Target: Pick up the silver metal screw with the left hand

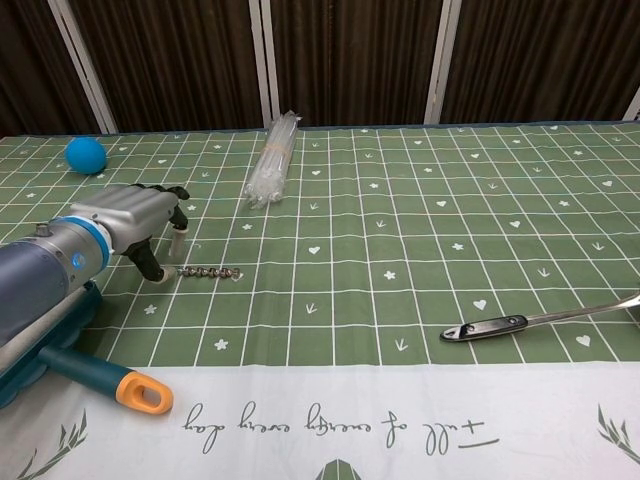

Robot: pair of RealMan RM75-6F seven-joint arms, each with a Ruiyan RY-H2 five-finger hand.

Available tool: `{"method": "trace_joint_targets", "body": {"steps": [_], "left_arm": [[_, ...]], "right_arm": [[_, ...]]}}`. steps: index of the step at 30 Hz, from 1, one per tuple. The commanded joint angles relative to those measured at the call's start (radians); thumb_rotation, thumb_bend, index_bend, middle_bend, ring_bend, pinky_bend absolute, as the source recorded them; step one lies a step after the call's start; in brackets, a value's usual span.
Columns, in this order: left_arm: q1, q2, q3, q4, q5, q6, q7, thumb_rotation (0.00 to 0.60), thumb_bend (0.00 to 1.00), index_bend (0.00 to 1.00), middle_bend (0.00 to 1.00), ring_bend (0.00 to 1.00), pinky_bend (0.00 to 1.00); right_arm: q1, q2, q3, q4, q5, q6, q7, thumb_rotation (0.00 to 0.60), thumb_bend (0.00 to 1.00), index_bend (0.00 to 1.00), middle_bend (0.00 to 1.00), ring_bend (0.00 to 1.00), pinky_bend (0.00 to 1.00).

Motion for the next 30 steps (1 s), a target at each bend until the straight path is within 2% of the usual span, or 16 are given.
{"method": "trace_joint_targets", "body": {"steps": [1, 23, 30], "left_arm": [[-0.004, -0.010, 0.005, 0.006, -0.003, 0.001, -0.001, 0.600, 0.29, 0.53, 0.00, 0.00, 0.00], [-0.030, -0.049, 0.004, 0.061, -0.038, -0.002, 0.005, 0.600, 0.30, 0.54, 0.00, 0.00, 0.00], [-0.034, -0.052, 0.015, 0.060, -0.036, 0.002, 0.012, 0.600, 0.37, 0.56, 0.00, 0.00, 0.00]], "right_arm": [[0.000, 0.000, 0.001, 0.000, 0.000, 0.002, 0.000, 0.600, 0.09, 0.04, 0.00, 0.00, 0.05], [-0.002, 0.001, 0.003, -0.007, 0.001, 0.005, 0.014, 0.600, 0.09, 0.04, 0.00, 0.00, 0.05], [-0.002, 0.001, 0.003, -0.007, -0.002, 0.010, 0.018, 0.600, 0.09, 0.04, 0.00, 0.00, 0.05]]}}
